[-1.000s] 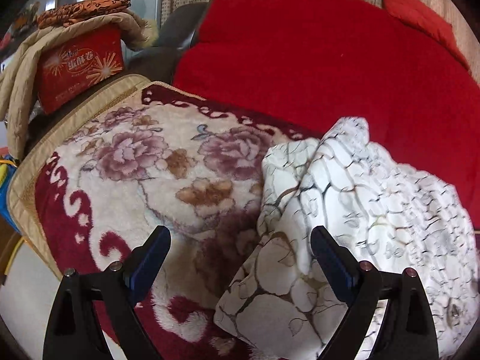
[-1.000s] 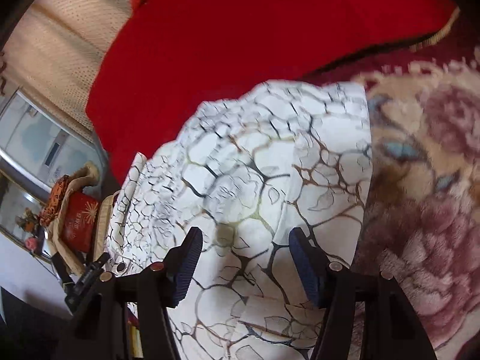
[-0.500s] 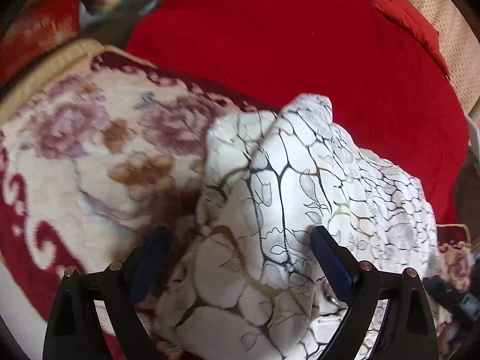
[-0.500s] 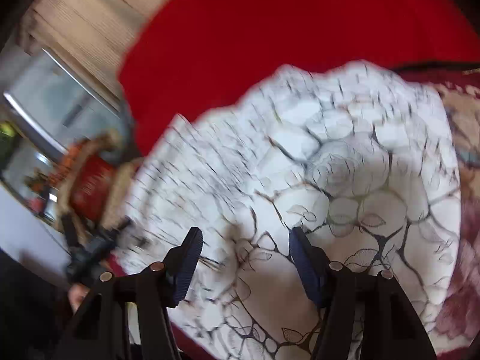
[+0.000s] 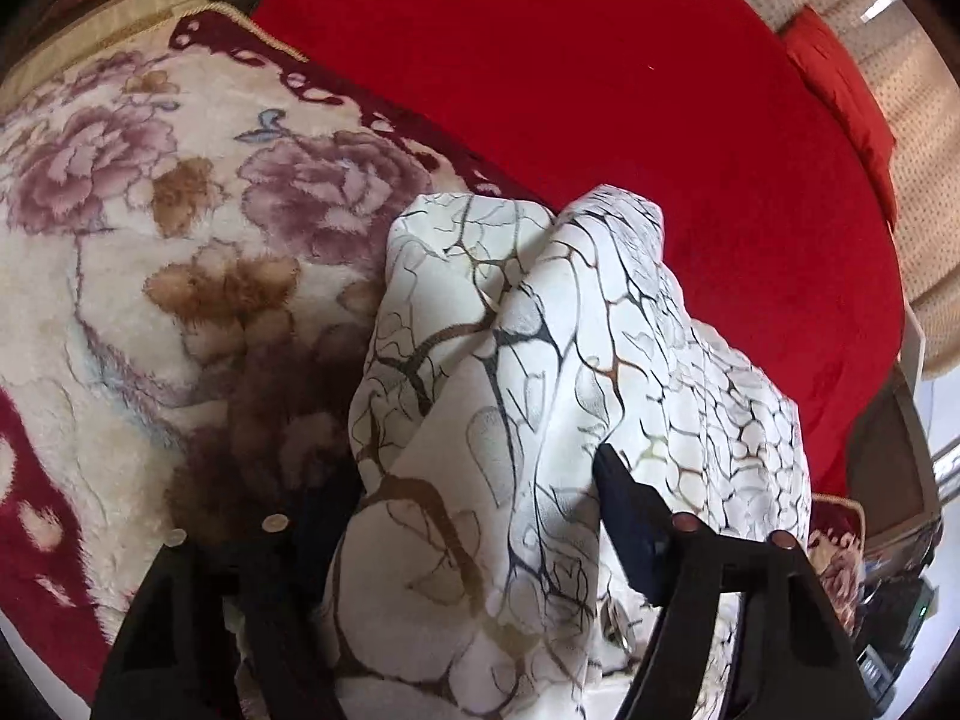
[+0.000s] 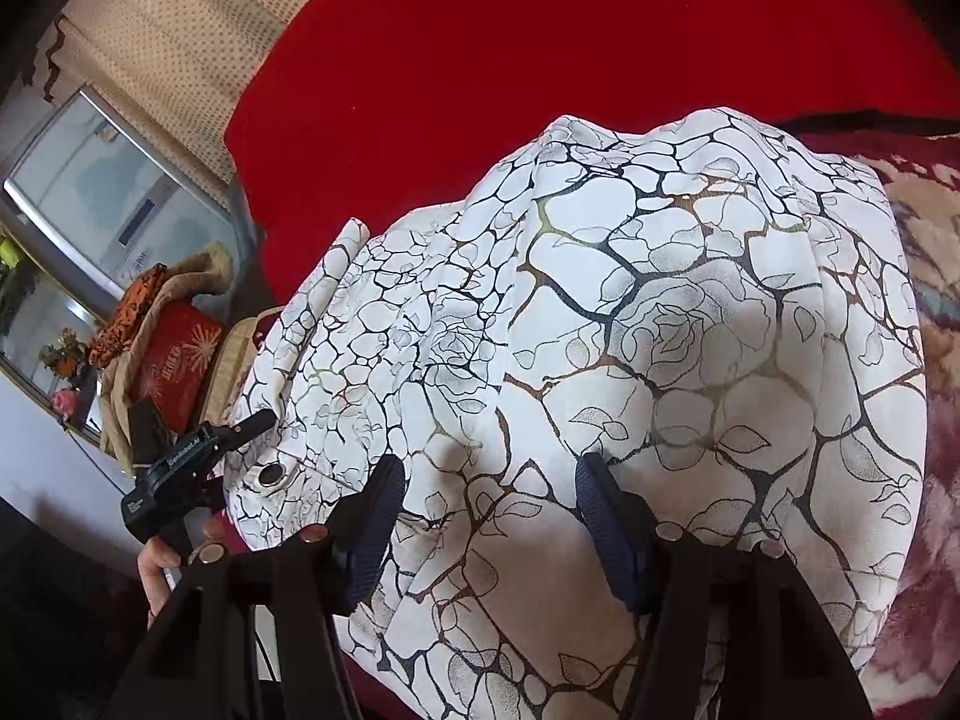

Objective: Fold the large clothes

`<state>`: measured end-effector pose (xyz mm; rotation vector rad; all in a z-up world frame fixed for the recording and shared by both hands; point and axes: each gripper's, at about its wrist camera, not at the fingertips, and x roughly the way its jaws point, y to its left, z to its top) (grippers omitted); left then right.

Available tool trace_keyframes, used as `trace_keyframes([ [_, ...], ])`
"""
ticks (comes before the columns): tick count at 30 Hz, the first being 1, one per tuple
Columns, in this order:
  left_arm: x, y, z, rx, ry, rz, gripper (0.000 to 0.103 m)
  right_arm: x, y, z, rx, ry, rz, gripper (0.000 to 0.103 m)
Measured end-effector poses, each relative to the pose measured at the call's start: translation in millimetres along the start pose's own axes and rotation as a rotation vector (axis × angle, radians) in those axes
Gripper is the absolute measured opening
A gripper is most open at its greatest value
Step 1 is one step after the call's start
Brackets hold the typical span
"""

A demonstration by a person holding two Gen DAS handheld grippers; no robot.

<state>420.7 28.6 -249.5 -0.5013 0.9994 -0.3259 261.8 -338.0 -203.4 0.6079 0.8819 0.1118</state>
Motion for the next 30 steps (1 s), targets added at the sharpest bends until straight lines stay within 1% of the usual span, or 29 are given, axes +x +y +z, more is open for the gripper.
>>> trace_keyframes([
  [1,3,2,1,-0.024,0.005,-0.023,0.087,-1,0,0,0.000,0.000,0.001,0.064],
  [3,5,4,3,-0.046,-0.001,-0.046,0.093,-1,-2,0,0.003,0.000,0.005,0.064],
  [4,6,3,3,-0.045,-0.003,-0.050,0.093,-2,-3,1,0.004,0.001,0.007,0.064],
  [7,7,-7,1,0.001,-0.016,-0.041,0.093,-2,-4,1,0.007,0.002,0.009,0.064],
  [8,5,-10,-1,0.022,-0.031,-0.046,0.089,-2,-4,1,0.007,0.002,0.009,0.064],
  [9,3,-14,-3,0.044,-0.044,-0.046,0.065,-2,-3,1,0.006,0.002,0.009,0.064],
  [10,1,-19,-5,0.074,-0.054,-0.034,0.046,-2,-3,1,0.007,0.002,0.010,0.064],
  [12,-3,-31,-11,0.151,-0.084,-0.010,0.045,-3,-4,1,0.009,0.002,0.014,0.064],
  [14,-5,-37,-16,0.189,-0.096,0.003,0.045,-4,-5,1,0.016,0.005,0.022,0.064],
  [15,-4,-38,-17,0.194,-0.095,0.011,0.056,-5,-6,1,0.021,0.006,0.028,0.064],
  [16,0,-37,-18,0.183,-0.080,0.010,0.078,-5,-7,2,0.025,0.008,0.035,0.064],
  [17,4,-35,-18,0.168,-0.058,-0.001,0.087,-6,-7,2,0.029,0.010,0.041,0.064],
  [18,8,-34,-20,0.158,-0.043,-0.008,0.089,-7,-8,2,0.032,0.013,0.047,0.064],
  [19,9,-35,-21,0.171,-0.050,0.007,0.089,-8,-9,2,0.035,0.015,0.054,0.064],
  [21,9,-36,-22,0.189,-0.048,0.008,0.089,-9,-11,2,0.037,0.019,0.064,0.064],
  [22,8,-35,-22,0.186,-0.052,0.000,0.084,-10,-12,2,0.036,0.021,0.068,0.064],
  [23,4,-34,-22,0.175,-0.062,-0.007,0.077,-10,-12,1,0.035,0.023,0.071,0.064],
  [25,-1,-31,-21,0.159,-0.071,-0.030,0.043,-12,-13,1,0.031,0.026,0.074,0.064],
  [27,-6,-28,-20,0.146,-0.083,-0.058,0.036,-12,-14,1,0.029,0.025,0.075,0.064],
  [29,-7,-31,-21,0.155,-0.088,-0.058,0.036,-12,-15,0,0.030,0.025,0.076,0.064],
  [30,-4,-33,-21,0.159,-0.088,-0.048,0.040,-12,-15,0,0.030,0.025,0.074,0.064],
])
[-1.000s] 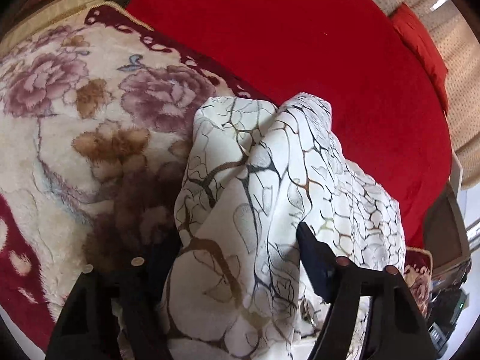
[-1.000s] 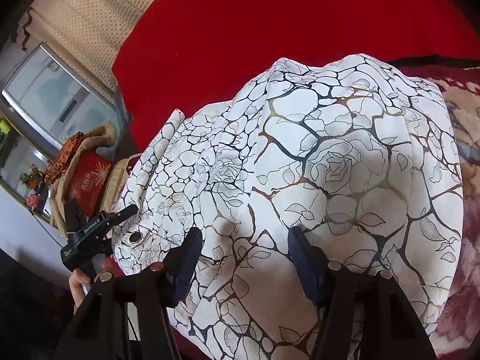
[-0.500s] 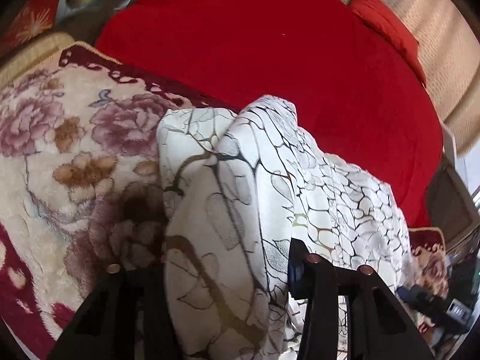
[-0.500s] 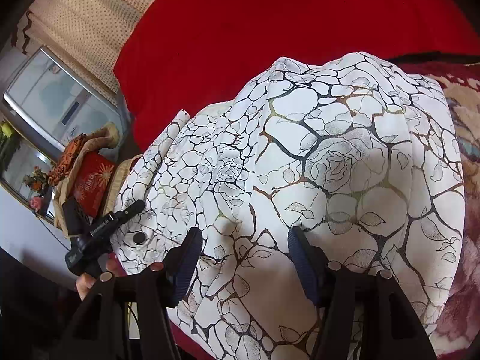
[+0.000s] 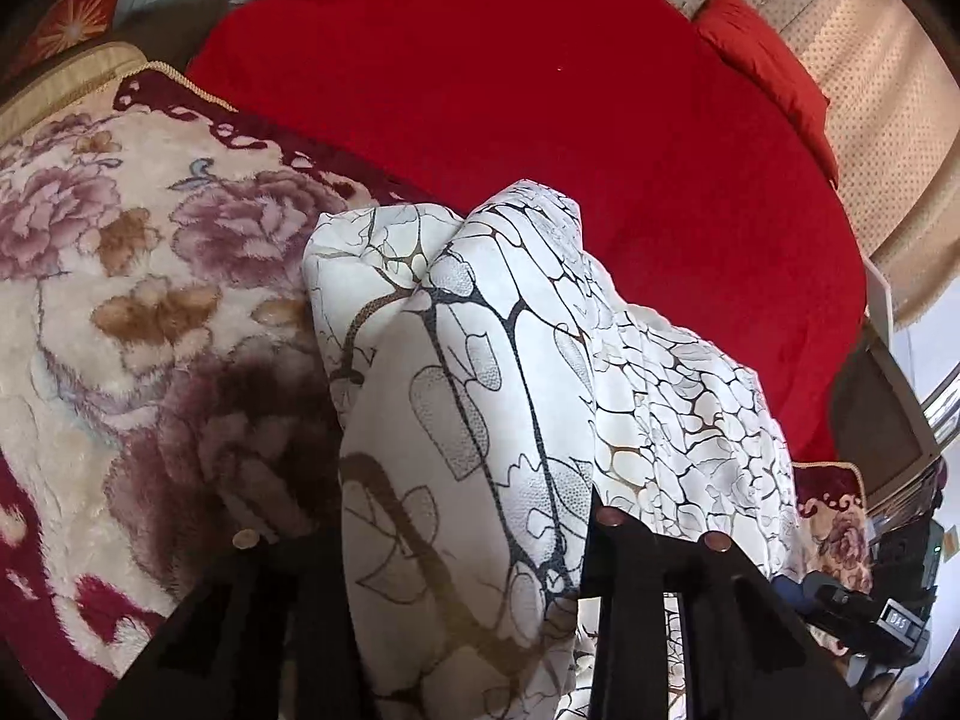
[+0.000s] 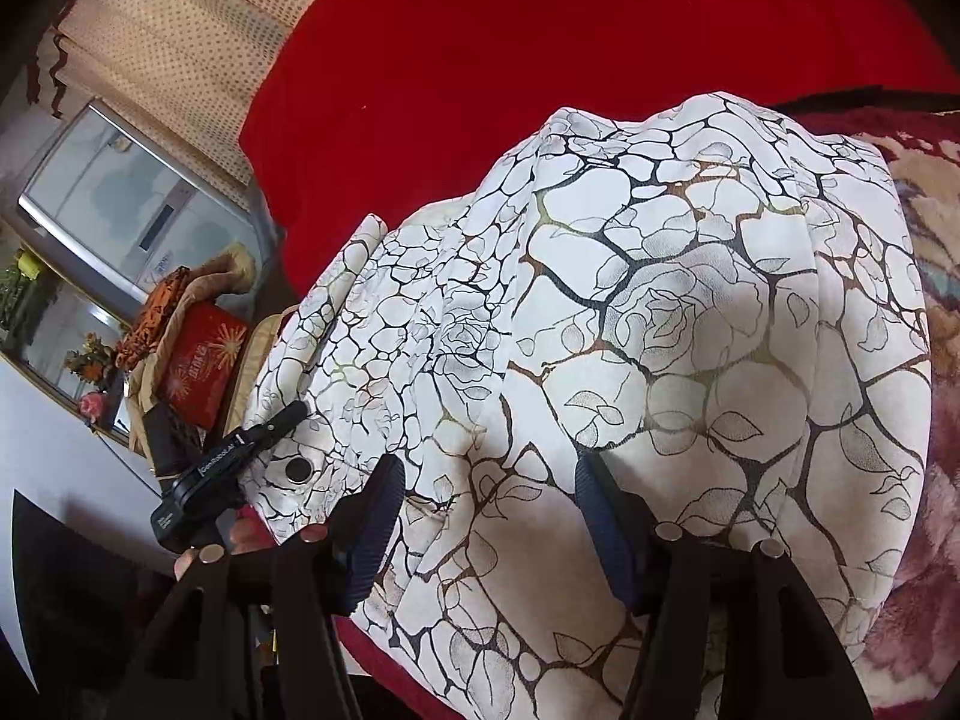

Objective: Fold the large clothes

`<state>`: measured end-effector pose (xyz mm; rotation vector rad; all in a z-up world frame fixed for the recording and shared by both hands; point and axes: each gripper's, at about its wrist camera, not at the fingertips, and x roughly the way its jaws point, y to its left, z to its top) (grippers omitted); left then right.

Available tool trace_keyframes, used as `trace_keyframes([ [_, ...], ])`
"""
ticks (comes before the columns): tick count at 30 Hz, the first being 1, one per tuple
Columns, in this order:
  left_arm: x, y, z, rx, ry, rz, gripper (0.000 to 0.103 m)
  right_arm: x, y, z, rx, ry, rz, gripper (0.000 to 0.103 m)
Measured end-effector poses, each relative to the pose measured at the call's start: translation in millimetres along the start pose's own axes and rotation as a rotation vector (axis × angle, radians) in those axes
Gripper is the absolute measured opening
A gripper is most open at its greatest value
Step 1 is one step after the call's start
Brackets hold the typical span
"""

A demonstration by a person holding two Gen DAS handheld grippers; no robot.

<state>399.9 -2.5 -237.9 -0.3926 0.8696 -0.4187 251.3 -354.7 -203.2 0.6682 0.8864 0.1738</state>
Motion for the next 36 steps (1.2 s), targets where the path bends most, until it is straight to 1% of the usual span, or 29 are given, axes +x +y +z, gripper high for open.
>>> trace_keyframes([
  [1,4,0,0,-0.007,0.017,0.006,0.060,0,0,0,-0.001,0.000,-0.003,0.064],
  [3,12,0,-1,-0.018,0.058,-0.029,0.081,1,0,0,-0.005,-0.002,-0.009,0.064],
  [6,13,-5,-2,0.034,0.059,-0.018,0.081,3,2,0,-0.018,-0.006,-0.022,0.064],
  [7,12,-5,-1,0.027,0.051,-0.022,0.067,4,4,0,-0.021,-0.007,-0.025,0.064],
  [8,9,-4,-1,0.021,0.040,-0.022,0.057,4,4,0,-0.024,-0.008,-0.028,0.064],
  [9,7,-3,0,0.021,0.030,-0.017,0.038,5,5,0,-0.026,-0.009,-0.029,0.064],
  [10,4,-1,1,0.018,0.022,-0.017,0.035,5,5,0,-0.027,-0.009,-0.029,0.064],
  [12,0,0,0,0.005,0.014,-0.034,0.031,5,5,0,-0.024,-0.010,-0.026,0.064],
  [13,-1,-3,0,0.017,0.008,-0.032,0.029,5,5,0,-0.023,-0.010,-0.024,0.064],
  [16,-9,-15,-1,0.065,-0.018,-0.039,0.027,5,4,0,-0.024,-0.009,-0.017,0.064],
  [19,-22,-32,-3,0.110,-0.047,-0.078,0.026,4,2,0,-0.029,-0.006,-0.007,0.064],
  [23,-33,-58,-10,0.198,-0.065,-0.088,0.025,0,-2,-2,-0.035,-0.008,0.015,0.064],
  [28,-41,-87,-21,0.296,-0.063,-0.065,0.025,-3,-8,1,-0.009,0.008,0.057,0.064],
  [31,-44,-111,-35,0.377,-0.068,-0.052,0.024,-8,-17,6,0.046,0.015,0.119,0.064],
  [34,-40,-143,-56,0.500,-0.069,-0.018,0.024,-16,-29,10,0.098,0.006,0.164,0.063],
  [36,-35,-161,-73,0.586,-0.068,0.028,0.024,-25,-37,14,0.114,-0.033,0.157,0.064],
])
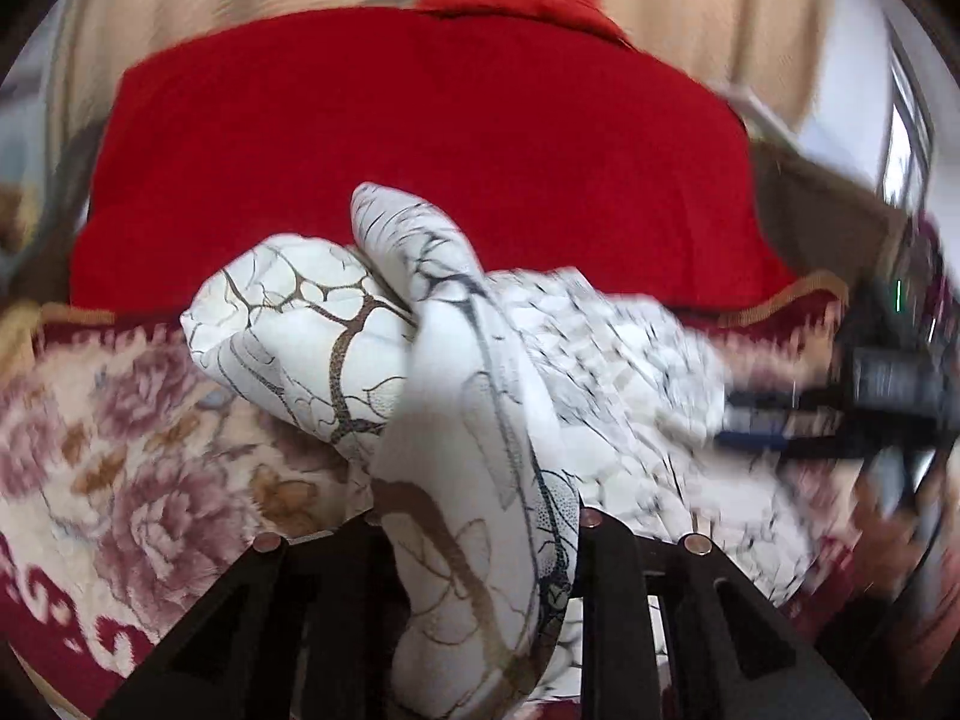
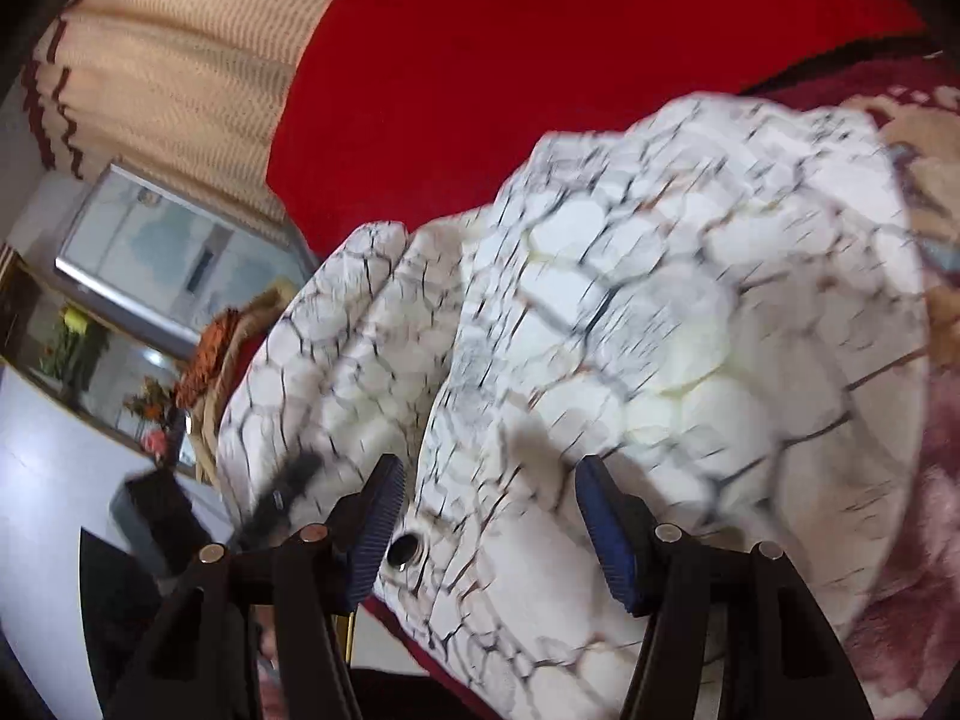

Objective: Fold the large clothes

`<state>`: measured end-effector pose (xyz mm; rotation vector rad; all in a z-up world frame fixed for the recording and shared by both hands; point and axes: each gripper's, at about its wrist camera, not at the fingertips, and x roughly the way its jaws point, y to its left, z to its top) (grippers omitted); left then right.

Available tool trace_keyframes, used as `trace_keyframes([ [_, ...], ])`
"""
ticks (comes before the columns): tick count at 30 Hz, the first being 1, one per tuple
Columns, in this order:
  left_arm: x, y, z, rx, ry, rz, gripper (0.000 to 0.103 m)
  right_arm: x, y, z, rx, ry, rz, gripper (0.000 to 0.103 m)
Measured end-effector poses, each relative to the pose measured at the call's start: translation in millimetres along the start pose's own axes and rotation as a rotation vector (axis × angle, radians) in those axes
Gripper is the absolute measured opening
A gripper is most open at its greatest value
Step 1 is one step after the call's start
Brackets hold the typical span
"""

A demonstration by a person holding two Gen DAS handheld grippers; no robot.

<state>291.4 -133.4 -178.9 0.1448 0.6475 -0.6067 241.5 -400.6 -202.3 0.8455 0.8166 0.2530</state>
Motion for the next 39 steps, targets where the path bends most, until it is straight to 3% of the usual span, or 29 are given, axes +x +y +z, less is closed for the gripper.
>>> trace_keyframes([
  [4,16,-54,-20,0.225,0.042,0.106,0.024,-17,-8,12,0.039,-0.049,0.052,0.070],
  [8,28,-84,-37,0.388,0.051,0.200,0.024,-25,-3,35,0.032,-0.086,0.058,0.086],
  [11,30,-83,-39,0.413,0.046,0.210,0.024,-4,12,58,-0.004,-0.003,0.088,0.089],
  [17,22,-78,-42,0.414,0.032,0.183,0.024,80,40,90,-0.024,0.265,0.108,0.091],
  [21,20,-77,-43,0.422,0.021,0.173,0.025,100,76,95,-0.082,0.311,0.172,0.091],
  [27,19,-78,-44,0.444,0.017,0.175,0.025,128,140,77,-0.325,0.388,0.014,0.091],
  [32,19,-81,-47,0.464,0.010,0.175,0.025,157,166,58,-0.509,0.432,-0.197,0.092],
  [35,16,-77,-49,0.492,0.002,0.157,0.026,169,152,46,-0.607,0.463,-0.309,0.092],
  [39,5,-69,-53,0.553,-0.003,0.141,0.036,160,98,48,-0.480,0.435,-0.281,0.091],
])
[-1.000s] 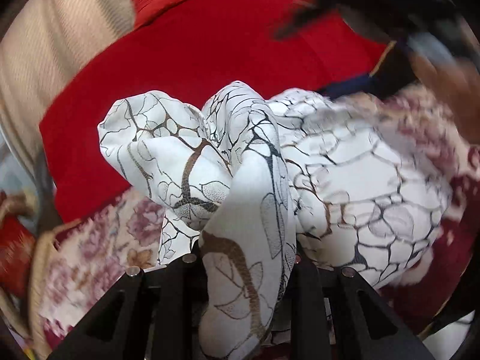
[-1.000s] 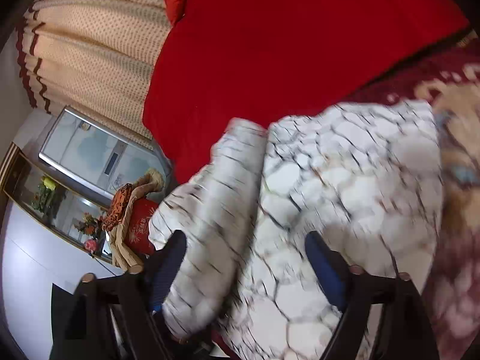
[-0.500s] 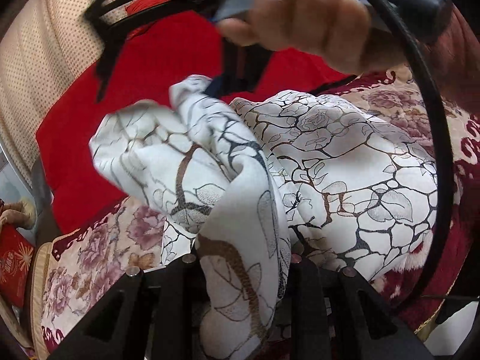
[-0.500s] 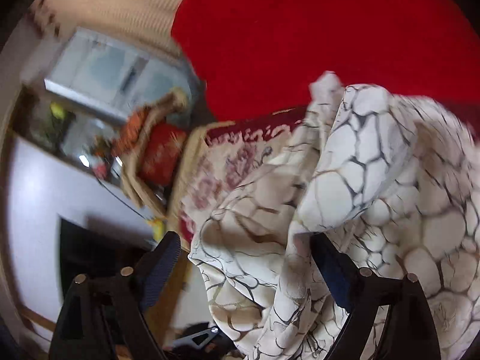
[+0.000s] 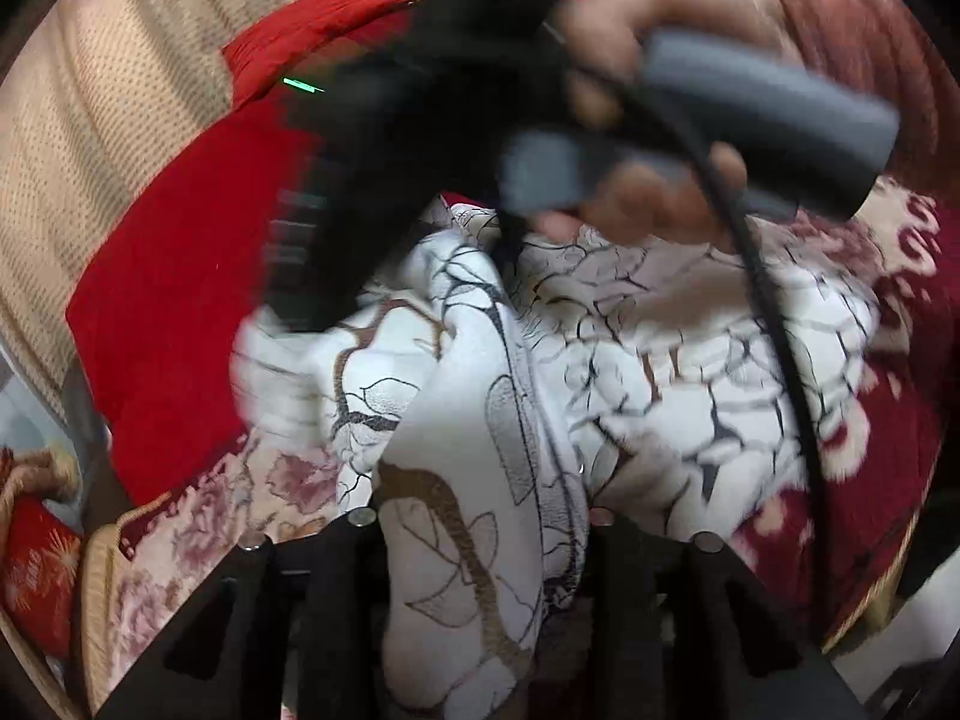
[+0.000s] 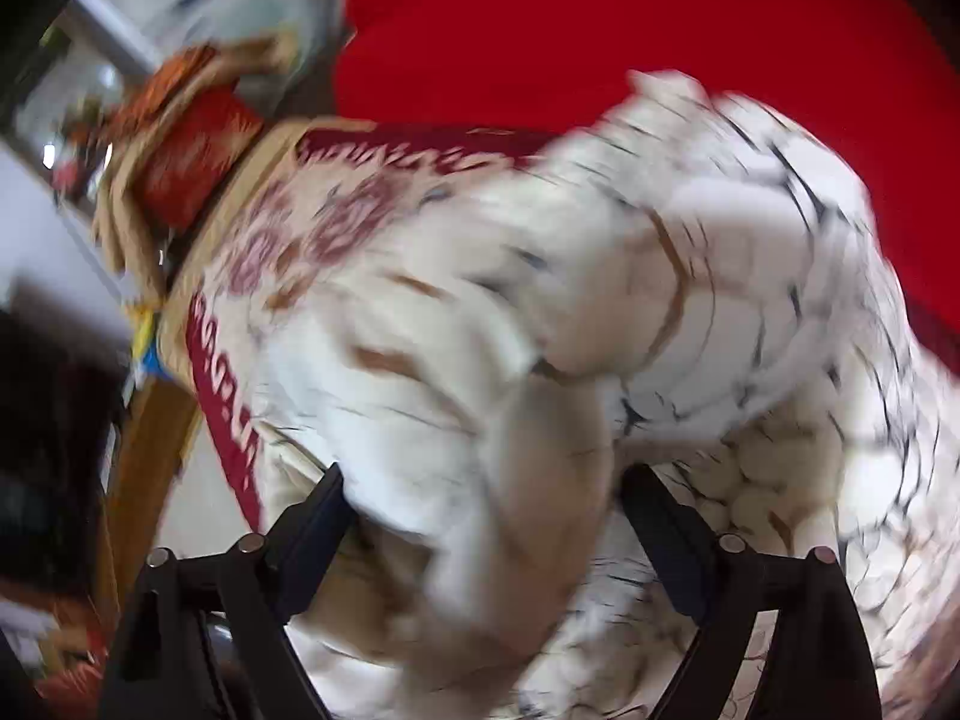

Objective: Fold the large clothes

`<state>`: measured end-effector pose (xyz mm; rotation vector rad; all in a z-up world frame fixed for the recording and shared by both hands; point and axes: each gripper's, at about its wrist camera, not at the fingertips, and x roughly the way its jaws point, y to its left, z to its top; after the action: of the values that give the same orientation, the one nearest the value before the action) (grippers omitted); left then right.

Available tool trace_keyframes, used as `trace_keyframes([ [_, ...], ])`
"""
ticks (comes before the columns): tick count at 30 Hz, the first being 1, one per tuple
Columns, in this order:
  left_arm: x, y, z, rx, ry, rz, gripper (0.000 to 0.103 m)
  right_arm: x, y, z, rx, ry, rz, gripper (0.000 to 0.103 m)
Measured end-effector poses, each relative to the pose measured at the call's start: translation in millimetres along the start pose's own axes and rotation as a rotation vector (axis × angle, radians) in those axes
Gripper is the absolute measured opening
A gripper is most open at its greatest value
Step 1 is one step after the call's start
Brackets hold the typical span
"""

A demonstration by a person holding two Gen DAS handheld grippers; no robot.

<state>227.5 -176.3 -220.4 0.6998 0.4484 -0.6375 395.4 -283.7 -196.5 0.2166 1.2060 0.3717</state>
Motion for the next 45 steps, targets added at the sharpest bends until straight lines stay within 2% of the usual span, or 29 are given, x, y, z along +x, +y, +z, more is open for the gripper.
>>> trace_keyframes([
  [1,-5,4,-3,0.010,-0.007,-0.031,0.043,5,-12,-5,0.038,0.005,0.005,0.088],
  [3,-24,18,-8,-0.012,-0.061,-0.153,0.050,10,-32,-16,0.078,-0.035,0.049,0.082],
  [5,-52,41,-15,-0.068,-0.154,-0.291,0.051,5,-40,-29,0.063,-0.117,0.080,0.077],
  [7,-73,71,-26,-0.145,-0.247,-0.371,0.069,0,-49,-41,0.079,-0.186,0.108,0.073],
  [9,-80,104,-39,-0.268,-0.298,-0.385,0.076,-4,-59,-49,0.111,-0.229,0.137,0.070],
  [10,-77,116,-43,-0.322,-0.297,-0.379,0.076,-8,-65,-53,0.140,-0.252,0.160,0.069],
  [12,-55,152,-54,-0.531,-0.240,-0.363,0.076,-13,-72,-58,0.184,-0.272,0.184,0.069],
  [13,-34,167,-61,-0.662,-0.175,-0.364,0.076,-17,-73,-61,0.203,-0.277,0.191,0.069],
  [15,3,178,-71,-0.811,-0.043,-0.365,0.075,-26,-79,-68,0.263,-0.297,0.225,0.070],
  [16,16,179,-73,-0.840,0.005,-0.358,0.073,-30,-83,-74,0.288,-0.308,0.250,0.071],
  [17,33,173,-74,-0.862,0.067,-0.354,0.069,-34,-86,-78,0.319,-0.321,0.280,0.071],
  [18,47,167,-73,-0.867,0.112,-0.370,0.056,-36,-87,-82,0.338,-0.328,0.299,0.071],
  [19,59,158,-72,-0.867,0.152,-0.397,0.048,-37,-89,-86,0.366,-0.338,0.332,0.071],
  [21,68,141,-63,-0.865,0.167,-0.393,0.047,-46,-92,-95,0.400,-0.360,0.375,0.073],
  [22,67,136,-60,-0.855,0.163,-0.379,0.047,-53,-91,-100,0.407,-0.375,0.391,0.079],
  [24,65,130,-52,-0.818,0.159,-0.344,0.047,-64,-83,-106,0.387,-0.394,0.383,0.083],
  [25,67,130,-51,-0.821,0.163,-0.340,0.047,-68,-76,-110,0.363,-0.407,0.378,0.084],
  [27,70,130,-51,-0.843,0.170,-0.343,0.047,-76,-67,-116,0.323,-0.423,0.374,0.092],
  [31,70,129,-54,-0.838,0.170,-0.325,0.047,-76,-40,-128,0.265,-0.461,0.320,0.096],
  [33,69,131,-57,-0.846,0.171,-0.320,0.047,-71,-32,-126,0.261,-0.447,0.246,0.096],
  [36,63,131,-55,-0.849,0.177,-0.311,0.048,-48,-38,-123,0.320,-0.404,0.230,0.094],
  [37,64,133,-55,-0.844,0.183,-0.306,0.048,-36,-41,-121,0.338,-0.376,0.197,0.077],
  [38,60,137,-54,-0.835,0.193,-0.308,0.048,-27,-43,-120,0.329,-0.365,0.125,0.052],
  [39,53,141,-53,-0.830,0.195,-0.313,0.049,-22,-43,-120,0.312,-0.367,0.077,0.045],
  [41,41,158,-56,-0.845,0.152,-0.259,0.050,-21,-50,-123,0.337,-0.397,0.110,0.034],
  [42,38,163,-58,-0.848,0.145,-0.222,0.054,-22,-53,-125,0.353,-0.404,0.127,0.031],
  [44,42,173,-66,-0.866,0.177,-0.137,0.056,-27,-58,-130,0.346,-0.423,0.132,0.025],
  [45,49,175,-71,-0.886,0.208,-0.133,0.055,-29,-53,-131,0.329,-0.437,0.125,0.024],
])
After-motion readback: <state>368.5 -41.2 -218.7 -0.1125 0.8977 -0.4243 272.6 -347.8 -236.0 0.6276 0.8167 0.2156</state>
